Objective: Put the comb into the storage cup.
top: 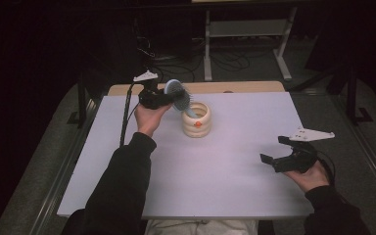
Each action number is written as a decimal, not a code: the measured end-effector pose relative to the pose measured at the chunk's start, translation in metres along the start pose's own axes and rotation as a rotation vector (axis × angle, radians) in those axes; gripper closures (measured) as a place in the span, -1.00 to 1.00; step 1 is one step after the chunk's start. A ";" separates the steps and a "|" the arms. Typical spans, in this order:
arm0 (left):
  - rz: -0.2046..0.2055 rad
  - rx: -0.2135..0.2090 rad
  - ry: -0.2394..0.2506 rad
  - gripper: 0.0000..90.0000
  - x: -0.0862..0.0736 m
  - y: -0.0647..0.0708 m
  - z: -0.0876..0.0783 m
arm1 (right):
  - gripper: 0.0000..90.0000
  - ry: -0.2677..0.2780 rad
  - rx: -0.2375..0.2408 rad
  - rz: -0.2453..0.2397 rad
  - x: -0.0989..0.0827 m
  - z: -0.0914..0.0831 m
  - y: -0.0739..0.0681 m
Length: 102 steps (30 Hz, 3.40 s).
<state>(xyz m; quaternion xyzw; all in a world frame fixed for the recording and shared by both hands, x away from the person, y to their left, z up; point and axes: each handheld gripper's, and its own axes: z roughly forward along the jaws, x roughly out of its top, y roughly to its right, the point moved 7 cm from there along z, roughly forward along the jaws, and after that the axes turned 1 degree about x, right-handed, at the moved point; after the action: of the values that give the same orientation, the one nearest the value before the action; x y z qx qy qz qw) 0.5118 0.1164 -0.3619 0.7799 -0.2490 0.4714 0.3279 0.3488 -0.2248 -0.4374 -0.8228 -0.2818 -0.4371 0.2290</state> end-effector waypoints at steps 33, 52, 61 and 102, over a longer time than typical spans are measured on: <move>0.013 -0.012 0.050 -1.00 -0.008 -0.005 -0.017 | -1.00 0.018 -0.004 0.002 0.001 -0.003 0.001; 0.050 0.005 0.054 -1.00 -0.011 -0.019 -0.054 | -1.00 0.012 -0.007 -0.007 0.001 -0.002 0.002; 0.053 0.019 0.045 -1.00 -0.022 -0.026 -0.070 | -1.00 0.004 -0.005 -0.007 0.000 -0.001 0.001; 0.033 0.090 0.105 -1.00 -0.065 -0.049 -0.161 | -1.00 -0.045 0.001 -0.022 -0.006 0.007 -0.001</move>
<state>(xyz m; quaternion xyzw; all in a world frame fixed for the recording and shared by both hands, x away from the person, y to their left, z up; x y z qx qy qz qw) 0.4255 0.2744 -0.3789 0.7639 -0.2229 0.5275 0.2975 0.3493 -0.2211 -0.4456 -0.8292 -0.2962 -0.4209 0.2182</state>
